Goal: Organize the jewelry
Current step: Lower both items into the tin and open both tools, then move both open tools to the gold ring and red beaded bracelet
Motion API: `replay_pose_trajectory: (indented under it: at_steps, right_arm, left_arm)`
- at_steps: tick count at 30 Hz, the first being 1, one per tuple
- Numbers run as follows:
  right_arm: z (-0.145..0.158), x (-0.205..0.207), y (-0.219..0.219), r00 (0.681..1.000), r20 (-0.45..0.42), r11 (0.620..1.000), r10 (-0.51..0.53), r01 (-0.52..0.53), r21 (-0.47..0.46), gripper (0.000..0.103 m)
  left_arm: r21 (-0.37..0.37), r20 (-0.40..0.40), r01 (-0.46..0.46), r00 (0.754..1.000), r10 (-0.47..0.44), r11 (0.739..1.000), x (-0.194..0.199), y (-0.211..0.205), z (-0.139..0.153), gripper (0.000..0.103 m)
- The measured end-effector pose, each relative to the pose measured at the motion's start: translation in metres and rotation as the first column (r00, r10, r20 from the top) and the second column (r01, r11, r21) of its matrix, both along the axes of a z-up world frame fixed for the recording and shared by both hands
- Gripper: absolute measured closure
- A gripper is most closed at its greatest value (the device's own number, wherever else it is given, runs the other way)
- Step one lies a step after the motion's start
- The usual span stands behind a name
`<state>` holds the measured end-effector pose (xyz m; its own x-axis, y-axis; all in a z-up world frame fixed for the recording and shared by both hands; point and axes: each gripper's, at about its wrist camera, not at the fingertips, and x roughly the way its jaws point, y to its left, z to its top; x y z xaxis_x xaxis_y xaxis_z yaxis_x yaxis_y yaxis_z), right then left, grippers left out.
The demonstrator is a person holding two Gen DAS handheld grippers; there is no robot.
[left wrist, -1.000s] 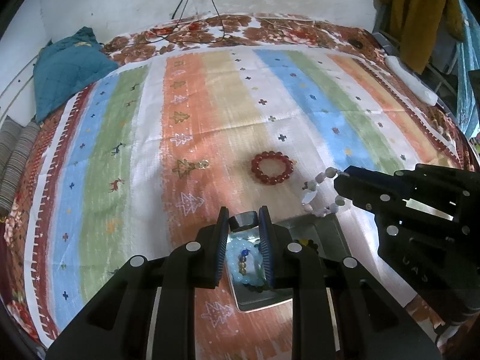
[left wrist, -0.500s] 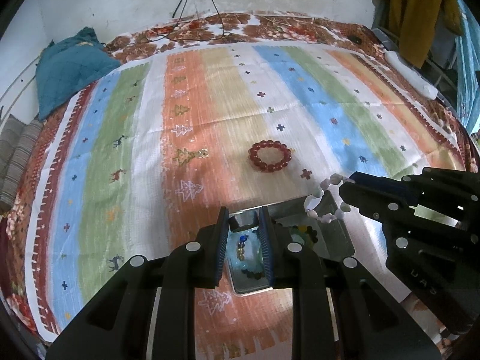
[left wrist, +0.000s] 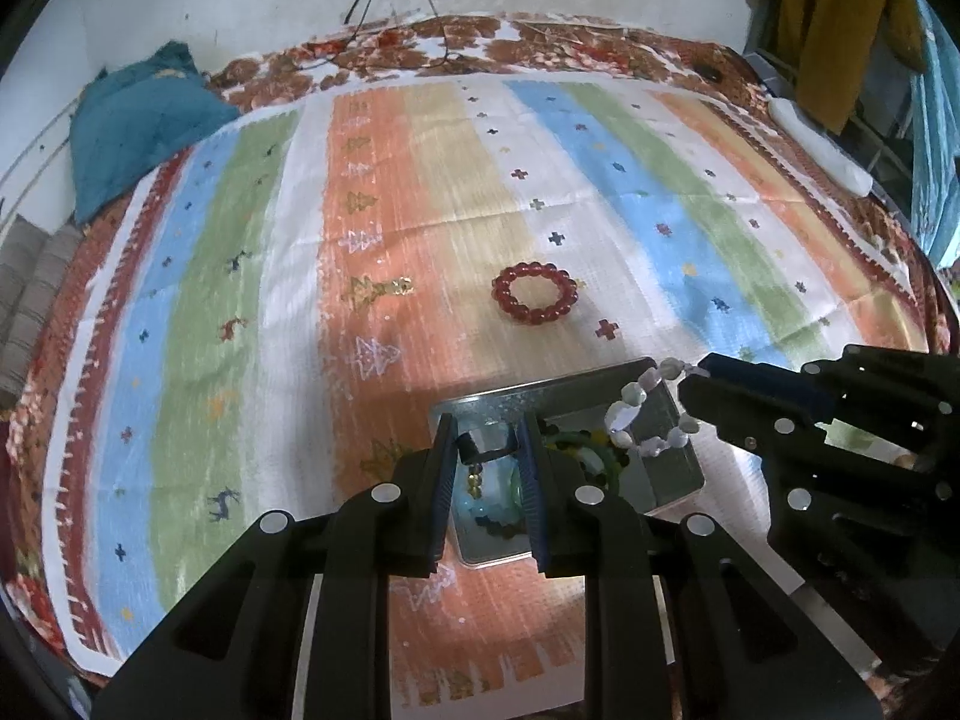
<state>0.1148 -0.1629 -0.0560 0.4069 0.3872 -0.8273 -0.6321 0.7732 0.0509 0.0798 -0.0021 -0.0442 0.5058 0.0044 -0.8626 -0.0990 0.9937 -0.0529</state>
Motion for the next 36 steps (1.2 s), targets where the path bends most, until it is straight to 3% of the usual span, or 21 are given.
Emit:
replay_pose_trajectory:
  at_steps: [1, 2, 4, 5, 6, 19, 23, 27, 36]
  right_arm:
    - [-0.001, 0.002, 0.000, 1.000, 0.003, 1.000, -0.009, 0.009, -0.009, 0.092]
    - [-0.002, 0.004, -0.002, 1.000, 0.005, 1.000, -0.024, 0.024, -0.020, 0.092]
    - [-0.004, 0.008, -0.005, 0.999, -0.003, 0.998, -0.046, 0.046, -0.031, 0.080]
    - [-0.005, 0.009, -0.006, 0.998, -0.008, 0.998, -0.055, 0.055, -0.034, 0.070]
    - [-0.006, 0.010, -0.008, 0.998, -0.009, 0.997, -0.061, 0.060, -0.039, 0.069]
    - [-0.009, 0.040, -0.014, 0.992, -0.041, 0.991, -0.119, 0.116, -0.068, 0.062]
    - [-0.011, 0.059, -0.010, 0.987, -0.052, 0.987, -0.152, 0.149, -0.068, 0.050]
    - [-0.016, 0.074, -0.006, 0.987, -0.066, 0.986, -0.148, 0.141, -0.090, 0.050]
    - [-0.031, 0.104, 0.004, 0.983, -0.082, 0.980, -0.164, 0.153, -0.131, 0.047]
  left_arm:
    - [0.008, 0.000, -0.009, 1.000, 0.009, 1.000, 0.000, 0.001, 0.000, 0.068]
    - [0.019, 0.001, -0.015, 1.000, 0.015, 1.000, 0.000, 0.002, 0.000, 0.066]
    - [0.033, 0.000, -0.022, 1.000, 0.022, 0.999, 0.000, 0.003, 0.000, 0.065]
    - [0.038, 0.000, -0.029, 1.000, 0.029, 0.999, 0.000, 0.004, 0.000, 0.063]
    - [0.044, -0.001, -0.034, 0.999, 0.034, 0.998, 0.000, 0.005, 0.000, 0.062]
    - [0.007, -0.016, -0.121, 0.993, 0.121, 0.993, 0.014, 0.038, -0.001, 0.052]
    - [0.007, -0.039, -0.158, 0.987, 0.158, 0.987, 0.031, 0.049, -0.006, 0.052]
    - [0.014, -0.035, -0.189, 0.981, 0.189, 0.982, 0.045, 0.055, -0.008, 0.044]
    - [-0.015, -0.080, -0.227, 0.971, 0.225, 0.974, 0.086, 0.078, -0.028, 0.044]
